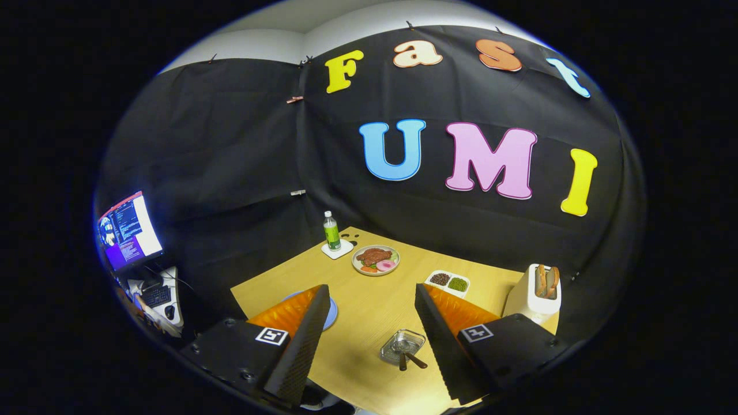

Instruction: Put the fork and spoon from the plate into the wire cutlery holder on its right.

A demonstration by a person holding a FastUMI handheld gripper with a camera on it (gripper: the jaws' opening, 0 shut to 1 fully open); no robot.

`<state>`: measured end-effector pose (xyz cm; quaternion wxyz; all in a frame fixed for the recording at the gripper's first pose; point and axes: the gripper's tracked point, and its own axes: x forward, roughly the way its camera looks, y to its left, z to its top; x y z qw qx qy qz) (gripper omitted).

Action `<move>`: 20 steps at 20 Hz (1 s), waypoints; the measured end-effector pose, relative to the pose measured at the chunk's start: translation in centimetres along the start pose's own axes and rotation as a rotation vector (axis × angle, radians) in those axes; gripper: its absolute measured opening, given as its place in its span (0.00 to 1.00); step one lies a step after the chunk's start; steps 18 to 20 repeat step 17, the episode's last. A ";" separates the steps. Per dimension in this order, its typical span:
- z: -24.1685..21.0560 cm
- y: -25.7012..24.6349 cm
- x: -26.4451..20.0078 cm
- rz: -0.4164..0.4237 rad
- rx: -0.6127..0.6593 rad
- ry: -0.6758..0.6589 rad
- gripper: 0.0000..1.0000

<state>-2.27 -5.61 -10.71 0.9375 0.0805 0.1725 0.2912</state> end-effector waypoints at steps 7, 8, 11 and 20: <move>-0.3 0.0 -1.6 0.020 -0.031 -0.070 0.92; -0.4 0.1 -1.6 0.017 -0.034 -0.076 0.92; -1.2 0.0 -1.6 0.013 -0.033 -0.057 0.92; -1.7 -0.3 -2.1 0.002 -0.030 -0.045 0.92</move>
